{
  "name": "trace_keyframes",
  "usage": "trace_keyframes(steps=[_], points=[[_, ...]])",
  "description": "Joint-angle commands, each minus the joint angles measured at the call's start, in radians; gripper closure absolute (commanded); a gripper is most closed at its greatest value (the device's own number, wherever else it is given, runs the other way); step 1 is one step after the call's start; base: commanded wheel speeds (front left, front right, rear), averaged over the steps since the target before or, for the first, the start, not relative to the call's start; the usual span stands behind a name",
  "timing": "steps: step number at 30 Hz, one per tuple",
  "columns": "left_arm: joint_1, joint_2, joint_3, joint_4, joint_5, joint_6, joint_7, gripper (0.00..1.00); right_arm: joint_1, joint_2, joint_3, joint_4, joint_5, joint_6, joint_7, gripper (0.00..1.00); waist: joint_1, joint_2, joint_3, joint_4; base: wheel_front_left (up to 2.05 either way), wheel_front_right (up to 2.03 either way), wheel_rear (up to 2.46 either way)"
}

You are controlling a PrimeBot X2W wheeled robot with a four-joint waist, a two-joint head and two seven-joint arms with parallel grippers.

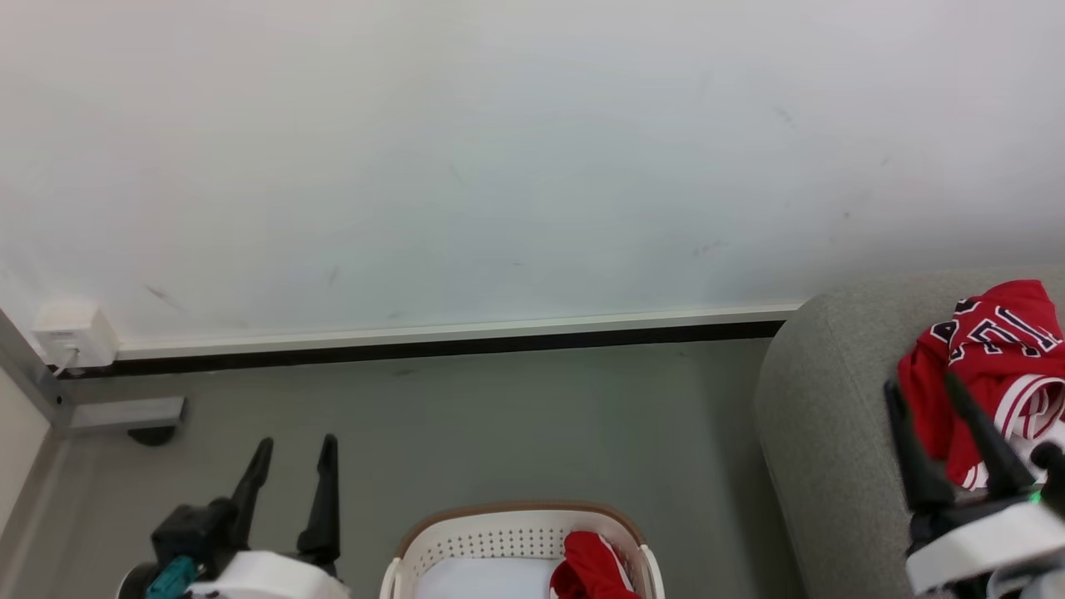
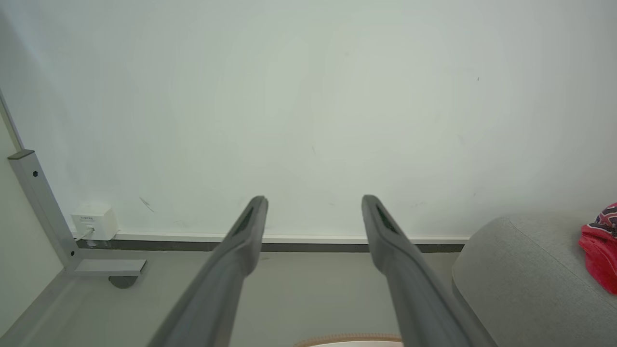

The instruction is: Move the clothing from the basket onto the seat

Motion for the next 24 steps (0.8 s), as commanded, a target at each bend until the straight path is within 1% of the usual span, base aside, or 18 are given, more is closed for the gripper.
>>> trace_keyframes(steps=[1, 4, 6, 10, 15, 18, 24], points=[[0.025, -0.006, 0.017, -0.009, 0.015, 0.004, 0.000, 0.00, 0.042, 0.025, -0.021, -0.023, -0.029, -0.002, -0.002, 0.00, 0.0003, 0.0000, 0.001, 0.004, 0.00, 0.00, 0.00], [0.064, -0.028, 0.064, -0.034, 0.042, -0.005, 0.000, 0.00, 0.135, 0.118, -0.101, -0.092, -0.099, -0.002, -0.003, 0.00, 0.0003, 0.0000, 0.007, 0.007, 0.00, 0.00, 0.00], [0.092, -0.047, 0.093, -0.046, 0.062, -0.011, 0.000, 0.00, 0.185, 0.169, -0.130, -0.128, -0.140, -0.002, -0.003, 0.00, 0.0003, 0.0000, 0.012, 0.004, 0.00, 0.00, 0.00], [0.125, -0.082, 0.145, -0.053, 0.103, -0.031, 0.000, 0.00, 0.251, 0.229, -0.172, -0.156, -0.207, -0.002, -0.003, 0.00, 0.0003, 0.0000, 0.020, 0.001, 0.00, 0.00, 0.00], [0.137, -0.117, 0.192, -0.043, 0.142, -0.061, 0.000, 0.00, 0.276, 0.257, -0.181, -0.168, -0.258, -0.002, -0.003, 0.00, 0.0003, 0.0000, 0.025, -0.010, 0.00, 0.00, 0.00], [0.130, -0.132, 0.211, -0.037, 0.162, -0.080, 0.000, 0.00, 0.269, 0.265, -0.177, -0.171, -0.268, -0.002, -0.003, 0.00, 0.0003, 0.0000, 0.026, -0.015, 0.00, 0.00, 0.00], [0.122, -0.155, 0.237, -0.033, 0.190, -0.103, 0.000, 0.00, 0.254, 0.274, -0.175, -0.178, -0.275, -0.002, -0.003, 0.00, 0.0003, 0.0000, 0.028, -0.022, 0.00, 0.00, 0.00]])
